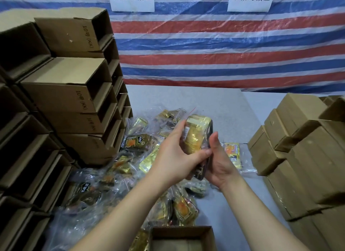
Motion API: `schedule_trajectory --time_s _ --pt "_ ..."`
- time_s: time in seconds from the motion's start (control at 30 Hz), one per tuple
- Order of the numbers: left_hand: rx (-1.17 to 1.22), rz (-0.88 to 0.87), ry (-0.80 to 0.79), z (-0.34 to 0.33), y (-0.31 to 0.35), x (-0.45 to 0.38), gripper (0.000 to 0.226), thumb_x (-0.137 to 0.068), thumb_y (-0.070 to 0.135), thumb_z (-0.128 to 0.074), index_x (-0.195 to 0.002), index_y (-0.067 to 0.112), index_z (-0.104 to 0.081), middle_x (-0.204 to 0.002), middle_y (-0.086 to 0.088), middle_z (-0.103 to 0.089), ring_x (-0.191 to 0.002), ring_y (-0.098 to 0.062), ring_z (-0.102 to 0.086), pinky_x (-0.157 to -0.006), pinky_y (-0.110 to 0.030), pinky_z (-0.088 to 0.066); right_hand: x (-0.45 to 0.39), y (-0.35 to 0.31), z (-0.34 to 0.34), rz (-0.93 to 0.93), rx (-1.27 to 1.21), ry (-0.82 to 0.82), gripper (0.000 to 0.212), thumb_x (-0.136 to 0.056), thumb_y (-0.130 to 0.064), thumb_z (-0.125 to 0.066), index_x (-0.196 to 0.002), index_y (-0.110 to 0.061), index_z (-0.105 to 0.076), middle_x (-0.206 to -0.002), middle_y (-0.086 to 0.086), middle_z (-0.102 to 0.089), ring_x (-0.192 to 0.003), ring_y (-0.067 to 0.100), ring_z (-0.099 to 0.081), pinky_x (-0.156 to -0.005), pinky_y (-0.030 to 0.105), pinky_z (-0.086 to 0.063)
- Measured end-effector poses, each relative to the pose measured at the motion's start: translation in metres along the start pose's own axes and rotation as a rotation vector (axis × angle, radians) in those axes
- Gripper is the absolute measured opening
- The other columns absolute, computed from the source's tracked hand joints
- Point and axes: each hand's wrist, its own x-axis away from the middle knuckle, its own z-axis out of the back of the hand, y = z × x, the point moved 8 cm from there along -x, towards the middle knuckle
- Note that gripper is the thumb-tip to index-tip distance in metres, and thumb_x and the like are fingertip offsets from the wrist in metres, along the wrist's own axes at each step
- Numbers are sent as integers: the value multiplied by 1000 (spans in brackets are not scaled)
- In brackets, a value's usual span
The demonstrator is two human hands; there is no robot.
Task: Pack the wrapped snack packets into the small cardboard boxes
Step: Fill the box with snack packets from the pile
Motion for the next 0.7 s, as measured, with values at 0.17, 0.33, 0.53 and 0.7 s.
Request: schedule_trajectory --time_s 0.17,0.33,0.53,0.7 --pt "-374 -116 43 -10 19 17 97 -80 57 -68 -156 24 -18 -142 7 -30 -130 -8 -32 -102 -17 -28 18 -17 -2 52 29 40 51 -64 -45 -91 -101 -11 -79 -104 10 -75 -96 22 -72 -82 31 -58" --pt "-692 -289 -1 -24 37 38 91 -83 62 -61 -154 19 -27 -150 2 -41 -137 -17 -29 -114 -31 -21 35 -8 10 36 -41 135 24 -83 -31 -66 -94 -14 -79 -95 9 -74 -90 20 -72 -78 32 -58" --pt "-308 -48 -221 11 -46 63 56 -92 56 -55 -143 34 -46 -136 20 -54 -117 8 -50 -104 -16 -41 78 9 49 26 371 365 22 -77 -23 -74 -99 -27 -72 -91 -3 -76 -89 21 -72 -73 33 -61" --pt "-475 288 -639 -15 -170 122 34 -97 43 -56 -129 32 -58 -125 16 -61 -107 0 -58 -92 -16 -46 101 81 10 -138 1073 -156 33 -87 -19 -72 -115 -35 -63 -102 -18 -71 -96 -3 -65 -85 22 -54"
